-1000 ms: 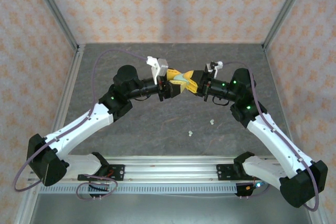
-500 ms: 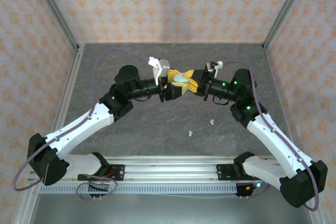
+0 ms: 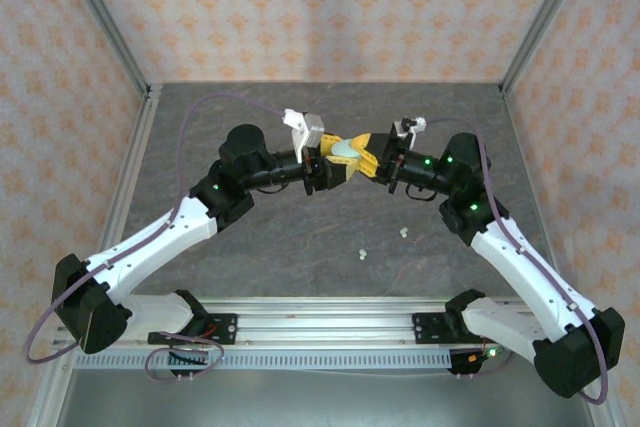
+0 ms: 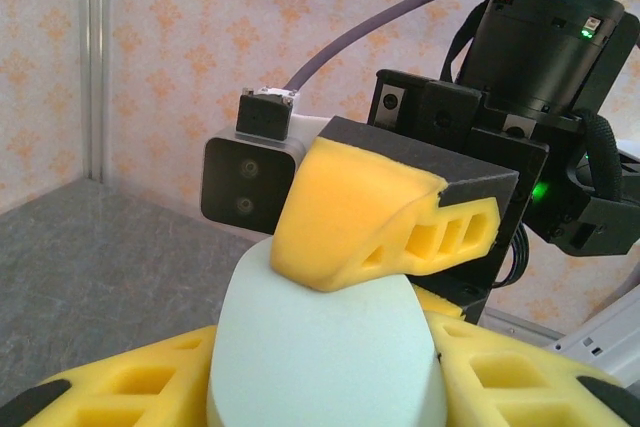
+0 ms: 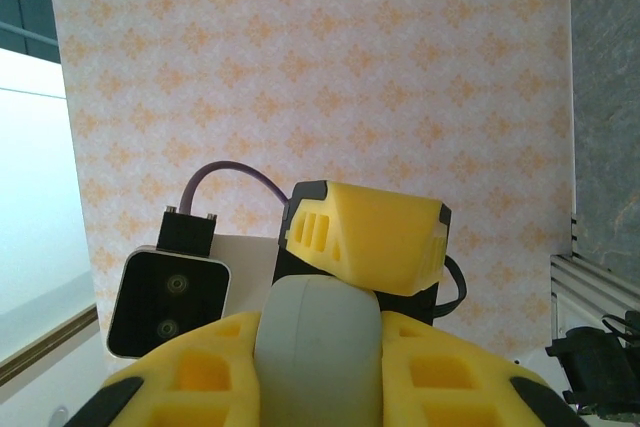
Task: Insert the wireless bluetooth earbuds into the charging case
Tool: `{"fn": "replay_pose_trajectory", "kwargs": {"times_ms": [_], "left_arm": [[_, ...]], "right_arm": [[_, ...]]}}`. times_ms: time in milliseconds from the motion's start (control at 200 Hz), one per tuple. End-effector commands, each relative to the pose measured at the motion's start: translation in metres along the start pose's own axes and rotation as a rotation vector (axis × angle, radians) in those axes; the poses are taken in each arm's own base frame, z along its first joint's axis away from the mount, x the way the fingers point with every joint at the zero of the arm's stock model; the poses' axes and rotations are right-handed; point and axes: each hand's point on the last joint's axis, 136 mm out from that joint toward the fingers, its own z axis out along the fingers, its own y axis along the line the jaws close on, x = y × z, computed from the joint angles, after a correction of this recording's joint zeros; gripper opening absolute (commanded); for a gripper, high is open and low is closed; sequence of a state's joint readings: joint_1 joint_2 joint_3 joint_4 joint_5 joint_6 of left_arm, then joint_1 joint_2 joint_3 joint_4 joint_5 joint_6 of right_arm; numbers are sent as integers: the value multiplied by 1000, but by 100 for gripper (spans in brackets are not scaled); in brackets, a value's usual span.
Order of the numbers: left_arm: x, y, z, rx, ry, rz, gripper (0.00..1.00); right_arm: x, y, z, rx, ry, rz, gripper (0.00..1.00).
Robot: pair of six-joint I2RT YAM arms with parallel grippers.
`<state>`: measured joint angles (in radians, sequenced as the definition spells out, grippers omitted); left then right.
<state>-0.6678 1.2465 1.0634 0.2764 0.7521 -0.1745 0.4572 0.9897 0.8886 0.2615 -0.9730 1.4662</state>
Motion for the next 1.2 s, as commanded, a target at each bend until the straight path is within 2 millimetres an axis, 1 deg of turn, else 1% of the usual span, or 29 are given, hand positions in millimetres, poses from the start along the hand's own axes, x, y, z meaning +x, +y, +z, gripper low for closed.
{"fn": "replay_pose_trajectory", "kwargs": {"times_ms": [0, 295, 430, 530, 610, 706, 786, 846, 901, 961, 1086, 1146, 1191], "left_arm": [[-6, -5, -1, 13, -11, 29, 47], [-2, -2, -4, -7, -6, 28, 52], [-3, 0, -6, -27, -13, 33, 58], [-3, 0, -7, -31, -15, 37, 59], [-4, -1, -7, -26, -18, 38, 55], [-4, -1, -7, -23, -20, 38, 54], [-5, -2, -7, -20, -24, 39, 49], [-6, -3, -7, -15, -29, 41, 44], [-7, -4, -7, -11, -30, 43, 35], [-7, -5, -7, -8, -29, 42, 29], [-9, -7, -8, -3, -26, 42, 21], [-10, -8, -9, 0, -23, 41, 19], [-10, -9, -9, 1, -21, 42, 17]], "right_arm": [[11, 12, -5, -40, 32, -12, 12], [12, 15, -5, -48, 34, -12, 12], [12, 15, -6, -50, 33, -11, 12], [12, 15, -6, -49, 32, -10, 11], [12, 15, -6, -49, 31, -10, 11], [12, 15, -6, -50, 31, -9, 11], [13, 16, -6, -51, 32, -11, 11], [12, 15, -6, -50, 31, -9, 11], [13, 15, -6, -49, 33, -9, 12], [13, 15, -6, -49, 33, -10, 15], [12, 12, -6, -38, 31, -16, 21], [12, 13, -7, -39, 26, -29, 29], [12, 15, -7, -45, 23, -46, 37]]}}
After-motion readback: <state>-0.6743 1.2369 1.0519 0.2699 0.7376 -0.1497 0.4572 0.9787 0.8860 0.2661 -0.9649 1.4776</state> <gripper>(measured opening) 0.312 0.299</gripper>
